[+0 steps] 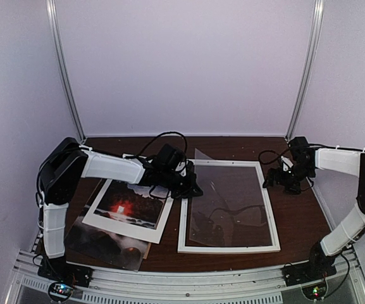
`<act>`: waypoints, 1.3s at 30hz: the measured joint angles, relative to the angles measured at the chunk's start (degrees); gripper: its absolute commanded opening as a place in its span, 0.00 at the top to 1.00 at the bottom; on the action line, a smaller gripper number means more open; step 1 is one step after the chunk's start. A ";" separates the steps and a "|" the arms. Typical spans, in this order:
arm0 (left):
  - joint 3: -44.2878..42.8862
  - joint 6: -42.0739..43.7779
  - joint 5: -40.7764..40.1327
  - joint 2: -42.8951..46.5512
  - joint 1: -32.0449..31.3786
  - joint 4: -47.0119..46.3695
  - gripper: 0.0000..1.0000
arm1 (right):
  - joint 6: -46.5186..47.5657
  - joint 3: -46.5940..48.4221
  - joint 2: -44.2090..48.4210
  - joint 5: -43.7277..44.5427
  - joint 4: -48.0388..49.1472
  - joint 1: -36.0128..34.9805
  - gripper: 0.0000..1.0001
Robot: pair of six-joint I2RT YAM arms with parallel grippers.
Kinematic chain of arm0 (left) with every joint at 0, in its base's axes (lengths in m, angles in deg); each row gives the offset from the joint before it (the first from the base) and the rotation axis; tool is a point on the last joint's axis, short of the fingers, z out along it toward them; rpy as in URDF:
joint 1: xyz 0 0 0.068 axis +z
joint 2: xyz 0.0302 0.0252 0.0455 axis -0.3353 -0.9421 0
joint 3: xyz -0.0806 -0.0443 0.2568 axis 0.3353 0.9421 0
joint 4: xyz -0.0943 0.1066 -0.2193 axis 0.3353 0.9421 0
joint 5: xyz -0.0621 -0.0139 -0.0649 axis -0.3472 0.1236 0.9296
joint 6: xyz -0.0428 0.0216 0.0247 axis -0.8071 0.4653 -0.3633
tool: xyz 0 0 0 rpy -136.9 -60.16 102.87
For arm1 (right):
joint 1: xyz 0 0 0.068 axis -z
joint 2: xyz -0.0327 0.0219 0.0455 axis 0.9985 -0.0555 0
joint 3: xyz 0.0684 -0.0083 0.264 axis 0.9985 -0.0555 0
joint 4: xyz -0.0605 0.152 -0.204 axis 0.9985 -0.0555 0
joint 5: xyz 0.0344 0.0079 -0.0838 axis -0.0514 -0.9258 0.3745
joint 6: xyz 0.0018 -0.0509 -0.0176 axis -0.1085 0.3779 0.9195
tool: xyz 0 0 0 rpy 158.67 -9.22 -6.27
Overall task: Put the photo into the frame
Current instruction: Place the glass panel in the frame body.
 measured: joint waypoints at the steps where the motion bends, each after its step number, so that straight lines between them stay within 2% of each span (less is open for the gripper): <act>1: -0.20 0.09 0.02 0.00 0.00 0.11 1.00 | -0.02 0.00 -0.11 0.00 0.02 0.00 0.00; 39: -2.45 2.67 0.15 -0.61 0.61 3.50 1.00 | -0.02 -0.09 -0.42 0.00 0.24 -0.33 0.00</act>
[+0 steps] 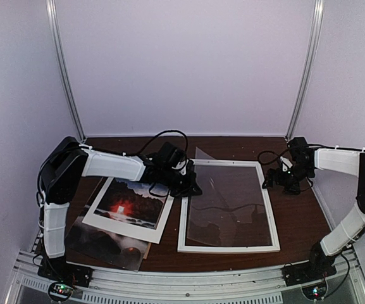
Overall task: Put the photo into the frame
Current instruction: Place the glass panel in the frame body.
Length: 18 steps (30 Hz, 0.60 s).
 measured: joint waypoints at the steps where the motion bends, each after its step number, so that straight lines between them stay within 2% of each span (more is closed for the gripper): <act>1: 0.00 0.00 0.02 0.00 0.02 0.00 1.00 | -0.02 0.00 0.00 0.00 0.00 -0.02 0.00; 18: -0.39 -0.11 0.81 -1.36 0.13 -0.09 0.99 | -0.11 0.00 -0.44 0.00 0.72 -0.24 0.00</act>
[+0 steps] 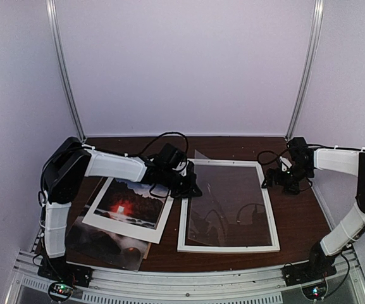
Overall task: Put the photo into the frame
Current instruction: Place the glass panel in the frame body.
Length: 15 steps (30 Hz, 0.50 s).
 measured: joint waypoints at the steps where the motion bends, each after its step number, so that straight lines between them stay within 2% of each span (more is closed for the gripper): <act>1: 0.00 -0.04 0.04 -0.02 0.00 -0.02 0.98 | 0.00 0.00 0.02 0.00 0.02 0.00 0.00; 15: 0.00 -1.40 1.46 -0.15 0.00 -0.20 0.87 | -0.15 1.53 0.92 1.31 -0.17 0.00 0.00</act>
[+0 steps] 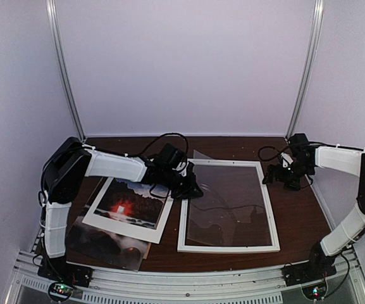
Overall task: Put the photo into the frame
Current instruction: Place the glass panel in the frame body.
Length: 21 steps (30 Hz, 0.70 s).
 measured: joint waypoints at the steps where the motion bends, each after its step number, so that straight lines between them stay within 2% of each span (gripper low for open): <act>1: 0.00 -0.15 0.11 0.00 0.00 -0.07 0.86 | 0.00 0.22 0.07 0.09 -0.02 0.00 0.00; 12: 0.00 -1.40 1.11 0.00 0.00 -0.31 0.73 | 0.15 1.40 0.17 0.48 -0.26 0.00 0.00; 17: 0.00 -1.62 1.05 0.00 0.00 -0.28 0.73 | 0.20 1.40 0.17 0.48 -0.28 0.00 0.00; 21: -0.02 -1.88 1.01 0.00 0.02 -0.31 0.76 | 0.20 1.40 0.17 0.50 -0.28 0.00 0.00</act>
